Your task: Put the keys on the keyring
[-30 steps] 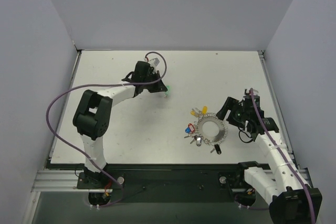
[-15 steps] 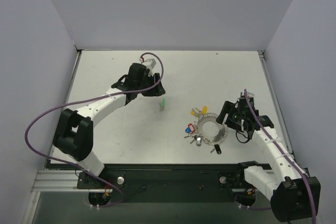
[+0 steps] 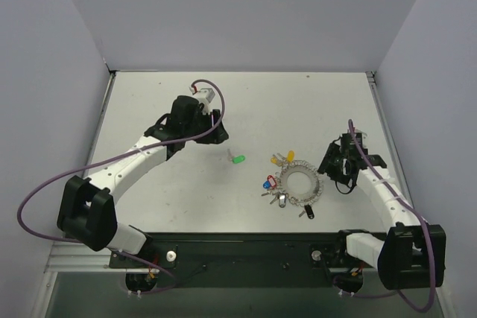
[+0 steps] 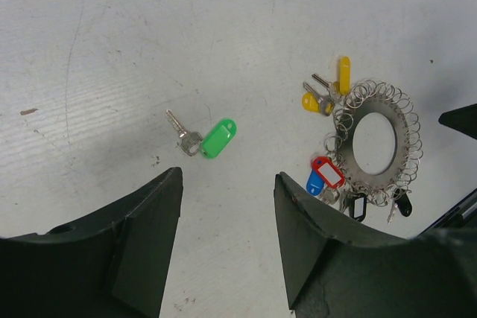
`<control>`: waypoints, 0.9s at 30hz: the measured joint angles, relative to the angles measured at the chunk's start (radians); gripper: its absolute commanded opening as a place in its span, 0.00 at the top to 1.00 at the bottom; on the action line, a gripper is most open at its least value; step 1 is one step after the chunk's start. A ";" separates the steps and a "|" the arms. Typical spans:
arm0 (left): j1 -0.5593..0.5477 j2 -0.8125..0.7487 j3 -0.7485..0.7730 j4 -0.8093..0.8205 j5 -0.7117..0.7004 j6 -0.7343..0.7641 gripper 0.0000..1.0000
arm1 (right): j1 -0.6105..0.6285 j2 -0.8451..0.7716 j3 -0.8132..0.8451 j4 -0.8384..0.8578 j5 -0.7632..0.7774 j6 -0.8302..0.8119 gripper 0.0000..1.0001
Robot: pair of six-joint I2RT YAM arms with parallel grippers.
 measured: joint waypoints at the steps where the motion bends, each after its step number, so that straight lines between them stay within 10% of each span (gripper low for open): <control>1: 0.000 -0.001 -0.006 -0.003 0.000 0.002 0.38 | -0.021 0.007 0.001 0.006 -0.012 0.001 0.55; 27: -0.014 -0.001 -0.095 -0.004 0.035 -0.004 0.41 | -0.065 0.116 0.002 0.101 -0.124 0.018 0.66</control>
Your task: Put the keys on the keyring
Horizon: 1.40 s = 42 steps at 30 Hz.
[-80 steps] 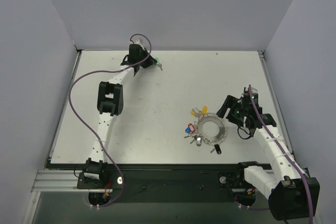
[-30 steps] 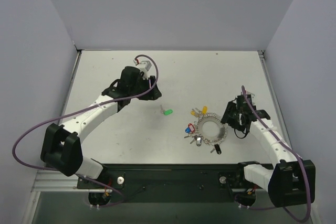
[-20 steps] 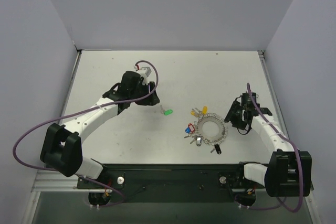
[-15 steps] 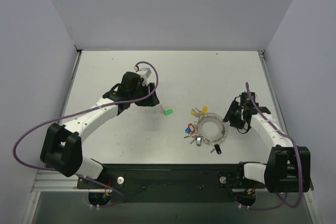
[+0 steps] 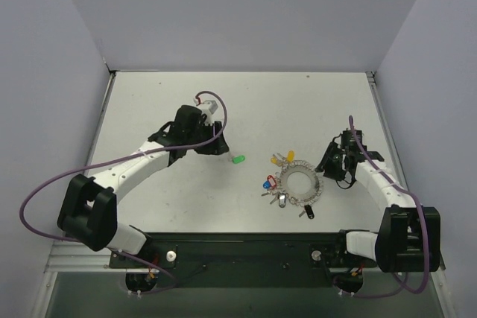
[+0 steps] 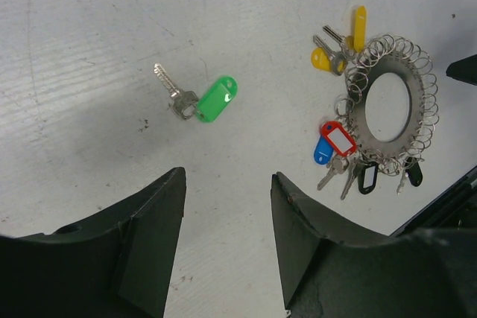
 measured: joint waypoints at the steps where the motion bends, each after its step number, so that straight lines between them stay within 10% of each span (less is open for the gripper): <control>1: -0.009 0.001 -0.002 0.008 0.005 -0.005 0.41 | 0.000 0.000 0.000 0.000 0.000 0.000 0.66; 23: -0.343 0.438 0.264 0.180 0.061 -0.063 0.46 | 0.000 -0.015 0.001 -0.001 -0.043 -0.010 0.64; 42: -0.444 0.668 0.648 -0.165 -0.169 -0.040 0.47 | 0.000 -0.063 0.002 -0.006 -0.048 -0.020 0.63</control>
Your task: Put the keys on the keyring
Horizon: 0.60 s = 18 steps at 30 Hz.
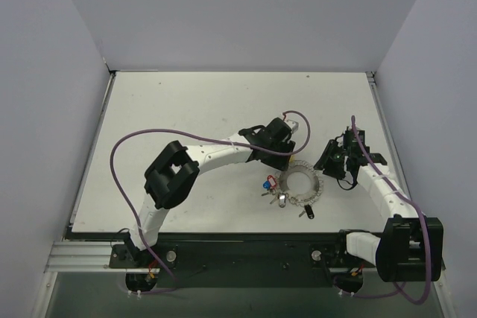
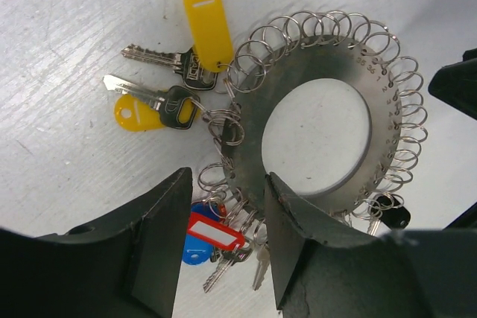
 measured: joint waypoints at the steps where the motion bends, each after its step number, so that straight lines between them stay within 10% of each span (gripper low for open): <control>1: 0.000 0.002 0.003 -0.008 -0.004 0.000 0.48 | 0.000 0.000 0.000 -0.001 0.000 0.000 0.63; 18: -0.006 0.056 0.031 -0.024 -0.014 -0.023 0.57 | 0.000 -0.007 0.000 -0.005 0.000 -0.006 0.62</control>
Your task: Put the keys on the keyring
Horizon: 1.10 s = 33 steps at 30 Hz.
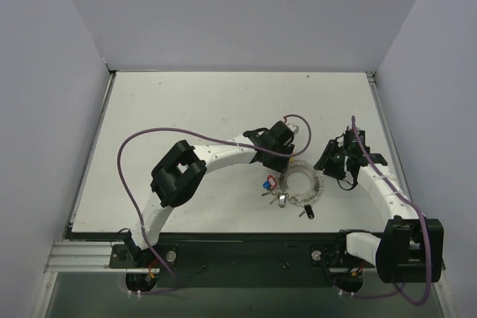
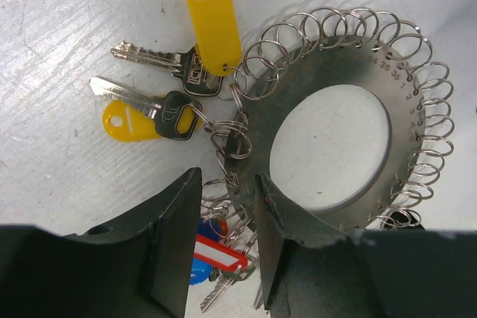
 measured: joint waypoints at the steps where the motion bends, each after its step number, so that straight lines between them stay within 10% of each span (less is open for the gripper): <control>1: 0.000 0.005 0.002 0.002 0.000 0.000 0.58 | 0.000 0.000 0.000 0.000 0.000 0.000 0.62; 13: -0.002 0.026 0.005 0.035 -0.008 -0.014 1.00 | 0.000 -0.001 0.000 -0.004 0.000 -0.004 0.62; 26: -0.003 -0.026 -0.072 0.080 -0.065 0.038 1.00 | 0.000 -0.028 0.002 -0.014 -0.012 -0.005 0.60; 33: -0.003 -0.232 -0.159 0.072 -0.078 0.162 1.00 | 0.000 -0.122 0.013 -0.005 -0.112 -0.013 0.26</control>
